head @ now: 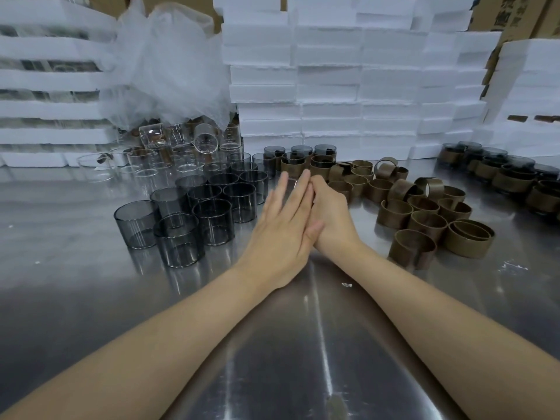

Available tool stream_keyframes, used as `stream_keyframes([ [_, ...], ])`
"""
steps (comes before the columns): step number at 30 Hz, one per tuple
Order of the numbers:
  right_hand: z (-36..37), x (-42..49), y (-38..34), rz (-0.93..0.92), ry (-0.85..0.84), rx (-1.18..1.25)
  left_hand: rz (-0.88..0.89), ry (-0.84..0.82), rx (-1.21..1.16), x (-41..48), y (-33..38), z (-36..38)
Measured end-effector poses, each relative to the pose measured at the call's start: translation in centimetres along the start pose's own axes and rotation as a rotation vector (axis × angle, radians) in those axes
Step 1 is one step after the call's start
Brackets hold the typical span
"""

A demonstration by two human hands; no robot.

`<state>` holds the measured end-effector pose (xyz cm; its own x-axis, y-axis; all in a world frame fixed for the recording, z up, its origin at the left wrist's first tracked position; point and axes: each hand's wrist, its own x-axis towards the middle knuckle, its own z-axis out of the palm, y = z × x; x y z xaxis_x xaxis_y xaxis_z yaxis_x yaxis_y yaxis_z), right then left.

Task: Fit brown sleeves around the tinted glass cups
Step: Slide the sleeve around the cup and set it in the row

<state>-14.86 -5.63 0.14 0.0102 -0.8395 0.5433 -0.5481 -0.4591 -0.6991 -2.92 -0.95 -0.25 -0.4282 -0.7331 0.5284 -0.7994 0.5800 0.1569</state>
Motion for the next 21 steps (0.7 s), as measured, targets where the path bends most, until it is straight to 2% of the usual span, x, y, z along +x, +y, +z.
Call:
stream_keyframes([
  [4, -0.3, -0.4, -0.3, -0.053, -0.044, -0.026, -0.071, -0.038, -0.090, -0.2, -0.1, 0.0],
  [8, -0.6, -1.2, -0.7, -0.184, -0.122, -0.100, -0.274, 0.052, -0.362, -0.1, -0.3, 0.1],
  [12, -0.7, -1.4, -1.1, -0.247, -0.256, -0.116, -0.420, 0.014, -0.551, 0.1, -1.9, -0.1],
  [16, -0.7, -1.7, -1.4, -0.204, -0.279, -0.021, -0.615, 0.105, -1.020, 1.0, -2.9, -0.5],
  [19, -0.4, -1.9, -1.6, -0.139, -0.307, 0.135, -0.797, 0.030, -1.486, 1.3, -3.2, -1.3],
  [21, -0.4, -1.8, -1.4, -0.098, -0.317, 0.233, -0.811, -0.031, -1.650, 1.3, -3.6, -1.4],
])
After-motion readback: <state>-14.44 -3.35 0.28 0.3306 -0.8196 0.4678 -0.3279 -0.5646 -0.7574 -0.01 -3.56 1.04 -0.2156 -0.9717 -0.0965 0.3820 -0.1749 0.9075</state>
